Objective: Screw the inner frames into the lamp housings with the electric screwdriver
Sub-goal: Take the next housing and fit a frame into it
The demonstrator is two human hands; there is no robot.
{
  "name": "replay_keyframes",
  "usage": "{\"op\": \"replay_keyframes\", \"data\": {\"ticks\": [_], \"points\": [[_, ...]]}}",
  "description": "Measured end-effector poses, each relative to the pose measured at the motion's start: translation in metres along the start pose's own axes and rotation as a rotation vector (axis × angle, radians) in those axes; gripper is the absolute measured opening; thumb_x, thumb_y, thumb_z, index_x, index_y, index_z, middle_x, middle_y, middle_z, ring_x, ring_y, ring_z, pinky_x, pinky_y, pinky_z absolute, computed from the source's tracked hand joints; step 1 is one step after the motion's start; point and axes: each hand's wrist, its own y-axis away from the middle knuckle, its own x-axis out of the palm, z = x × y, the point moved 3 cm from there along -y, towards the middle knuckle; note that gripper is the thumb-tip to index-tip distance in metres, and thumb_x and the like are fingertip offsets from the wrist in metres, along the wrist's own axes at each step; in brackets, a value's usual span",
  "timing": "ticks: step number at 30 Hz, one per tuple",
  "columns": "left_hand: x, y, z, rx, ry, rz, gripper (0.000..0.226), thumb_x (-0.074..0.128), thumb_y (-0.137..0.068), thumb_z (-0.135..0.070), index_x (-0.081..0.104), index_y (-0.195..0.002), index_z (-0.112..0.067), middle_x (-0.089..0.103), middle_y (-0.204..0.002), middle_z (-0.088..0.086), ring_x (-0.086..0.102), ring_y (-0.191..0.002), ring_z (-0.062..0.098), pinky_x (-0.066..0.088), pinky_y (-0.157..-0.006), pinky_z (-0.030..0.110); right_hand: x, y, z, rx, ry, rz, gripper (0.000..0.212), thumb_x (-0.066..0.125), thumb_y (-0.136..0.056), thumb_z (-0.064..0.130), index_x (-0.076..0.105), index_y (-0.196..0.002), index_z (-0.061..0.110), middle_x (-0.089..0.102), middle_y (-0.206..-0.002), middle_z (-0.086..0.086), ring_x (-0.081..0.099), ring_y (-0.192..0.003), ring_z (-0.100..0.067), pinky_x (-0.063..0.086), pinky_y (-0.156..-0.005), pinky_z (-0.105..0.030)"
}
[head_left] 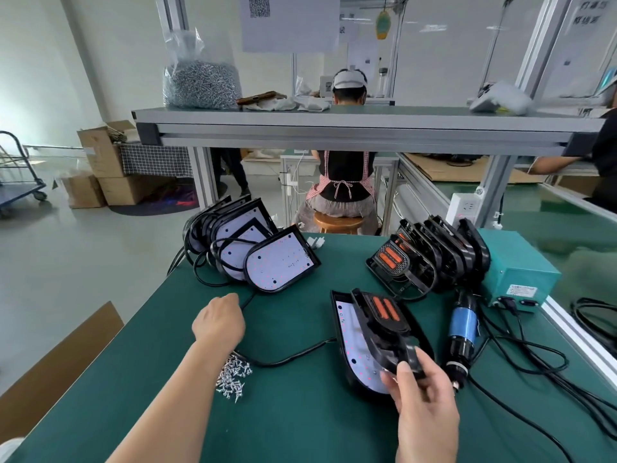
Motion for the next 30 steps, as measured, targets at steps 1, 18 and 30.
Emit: {"op": "replay_keyframes", "data": {"ticks": [1,18,30], "points": [[-0.001,0.0,-0.003,0.025,0.01,0.024,0.041,0.047,-0.086,0.0,0.064,-0.118,-0.021,0.064,-0.118,0.007,0.061,-0.109,0.031,0.047,-0.079,0.035,-0.001,0.001,-0.001,-0.019,0.026,0.01,0.029,0.064,-0.093,-0.007,0.069,-0.108,0.017,0.072,-0.069,0.011,0.071,-0.056,-0.01,0.056,-0.061,-0.013],[-0.008,0.044,-0.045,0.277,-0.011,0.257,0.026,0.052,-0.076,-0.016,0.068,-0.097,-0.017,0.067,-0.096,0.001,0.064,-0.095,0.026,0.052,-0.076,0.03,-0.005,-0.004,-0.003,-0.045,0.139,0.111,0.029,0.068,-0.092,-0.003,0.072,-0.104,0.023,0.078,-0.087,0.003,0.073,-0.07,-0.018,0.058,-0.061,-0.019],[0.005,0.048,-0.06,0.096,0.364,-0.105,0.037,0.057,-0.097,-0.039,0.033,-0.099,-0.011,0.052,-0.092,0.006,0.055,-0.096,0.036,0.038,-0.075,0.038,-0.01,-0.006,-0.01,-0.034,0.174,0.15,0.028,0.071,-0.09,0.003,0.073,-0.106,0.025,0.078,-0.089,0.0,0.074,-0.069,-0.02,0.06,-0.07,-0.028]]}}
